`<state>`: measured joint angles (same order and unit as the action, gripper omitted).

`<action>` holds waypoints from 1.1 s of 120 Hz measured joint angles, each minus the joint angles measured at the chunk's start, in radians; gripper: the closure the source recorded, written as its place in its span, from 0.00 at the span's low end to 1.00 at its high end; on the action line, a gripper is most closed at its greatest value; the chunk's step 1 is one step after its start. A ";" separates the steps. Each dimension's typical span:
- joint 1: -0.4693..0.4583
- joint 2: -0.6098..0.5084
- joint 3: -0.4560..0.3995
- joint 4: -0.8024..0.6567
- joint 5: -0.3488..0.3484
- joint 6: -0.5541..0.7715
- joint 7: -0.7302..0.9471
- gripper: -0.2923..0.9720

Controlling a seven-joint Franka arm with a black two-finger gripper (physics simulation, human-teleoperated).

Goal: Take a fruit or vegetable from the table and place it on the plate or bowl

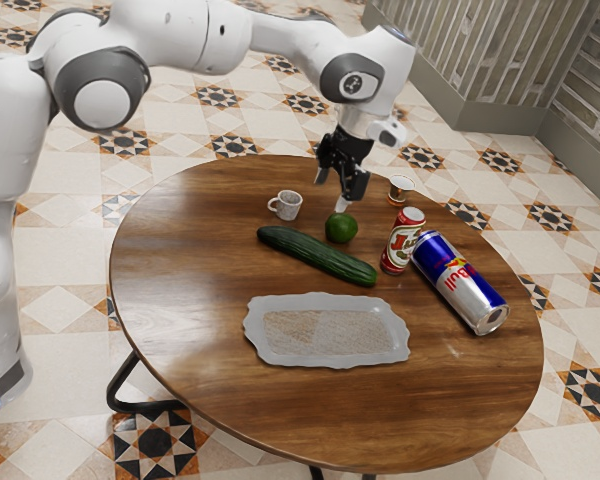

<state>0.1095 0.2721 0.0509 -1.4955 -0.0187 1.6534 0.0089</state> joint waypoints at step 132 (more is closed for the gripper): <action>0.004 0.055 -0.005 -0.071 -0.005 0.218 0.004 0.23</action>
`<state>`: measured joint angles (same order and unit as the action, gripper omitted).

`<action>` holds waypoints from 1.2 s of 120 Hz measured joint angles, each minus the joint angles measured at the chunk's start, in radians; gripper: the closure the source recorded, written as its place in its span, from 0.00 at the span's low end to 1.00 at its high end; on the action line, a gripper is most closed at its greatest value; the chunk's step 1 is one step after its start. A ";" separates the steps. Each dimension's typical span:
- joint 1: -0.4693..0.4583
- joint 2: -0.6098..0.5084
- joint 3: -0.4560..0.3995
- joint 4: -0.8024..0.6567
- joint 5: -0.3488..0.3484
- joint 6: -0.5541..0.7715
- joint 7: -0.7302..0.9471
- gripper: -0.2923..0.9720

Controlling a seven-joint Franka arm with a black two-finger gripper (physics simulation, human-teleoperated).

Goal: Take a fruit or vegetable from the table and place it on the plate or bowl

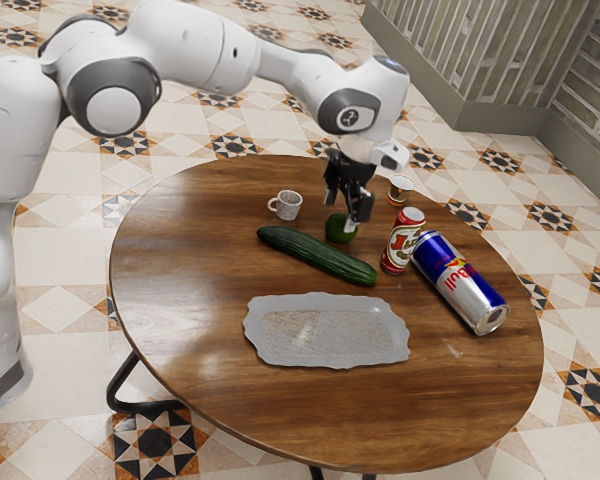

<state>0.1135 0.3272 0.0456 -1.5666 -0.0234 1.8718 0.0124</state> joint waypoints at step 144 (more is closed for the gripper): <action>-0.001 -0.158 -0.020 -0.047 0.013 0.003 -0.019 0.67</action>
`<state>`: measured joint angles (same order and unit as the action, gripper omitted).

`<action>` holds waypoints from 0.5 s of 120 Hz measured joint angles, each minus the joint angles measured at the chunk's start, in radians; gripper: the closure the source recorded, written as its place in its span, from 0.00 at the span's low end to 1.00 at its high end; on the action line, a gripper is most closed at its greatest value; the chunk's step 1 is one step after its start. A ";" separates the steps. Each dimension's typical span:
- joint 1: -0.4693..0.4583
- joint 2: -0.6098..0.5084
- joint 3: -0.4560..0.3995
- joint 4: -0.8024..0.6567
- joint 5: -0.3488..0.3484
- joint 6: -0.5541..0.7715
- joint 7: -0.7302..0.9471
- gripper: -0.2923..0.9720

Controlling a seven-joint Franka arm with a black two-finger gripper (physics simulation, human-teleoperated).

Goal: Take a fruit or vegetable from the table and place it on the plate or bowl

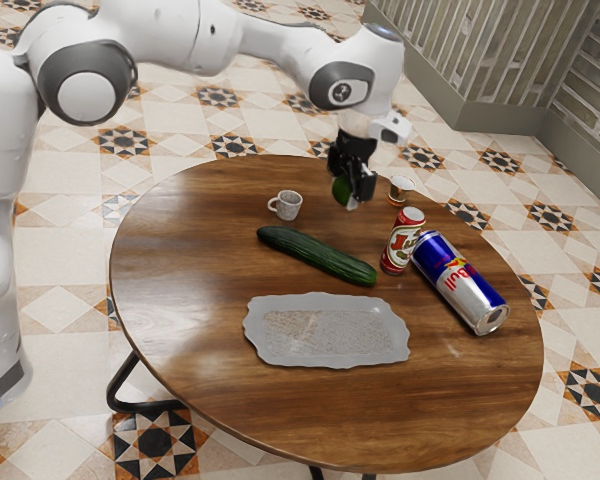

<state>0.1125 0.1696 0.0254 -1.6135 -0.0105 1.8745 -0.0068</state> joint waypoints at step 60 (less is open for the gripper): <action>-0.113 -0.195 -0.290 -0.172 0.015 -0.062 0.019 0.68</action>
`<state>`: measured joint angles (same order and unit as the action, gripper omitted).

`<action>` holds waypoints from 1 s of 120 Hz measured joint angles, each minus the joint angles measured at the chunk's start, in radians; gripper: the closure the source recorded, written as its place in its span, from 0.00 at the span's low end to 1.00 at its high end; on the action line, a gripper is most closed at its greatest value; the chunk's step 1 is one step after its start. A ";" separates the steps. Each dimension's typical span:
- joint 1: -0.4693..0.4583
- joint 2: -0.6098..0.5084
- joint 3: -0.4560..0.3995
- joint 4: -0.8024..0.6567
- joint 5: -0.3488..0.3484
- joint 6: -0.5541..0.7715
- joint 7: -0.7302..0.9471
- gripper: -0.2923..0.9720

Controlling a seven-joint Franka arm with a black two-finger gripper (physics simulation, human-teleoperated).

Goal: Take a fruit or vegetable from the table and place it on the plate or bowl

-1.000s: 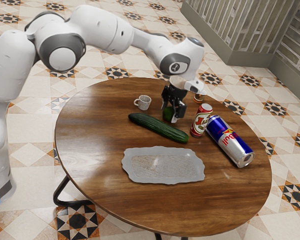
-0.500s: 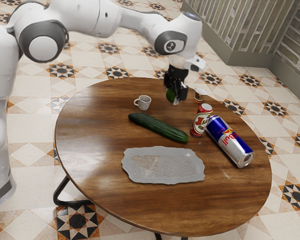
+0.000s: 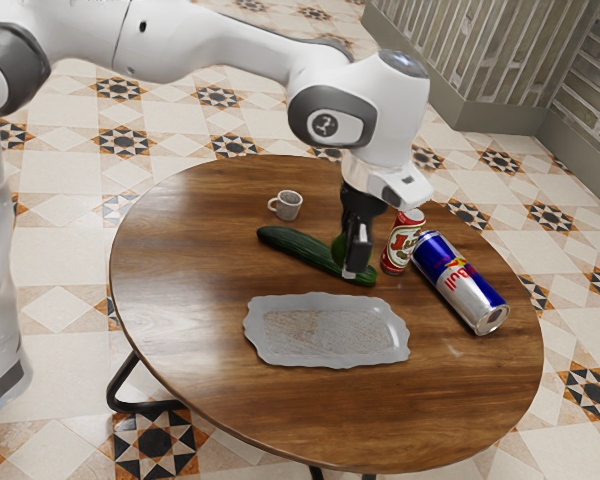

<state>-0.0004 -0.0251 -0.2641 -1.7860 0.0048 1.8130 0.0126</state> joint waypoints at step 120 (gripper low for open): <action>-0.051 0.059 -0.011 0.035 0.020 0.018 0.017 0.67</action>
<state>-0.0514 0.0340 -0.2747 -1.7509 0.0249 1.8305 0.0294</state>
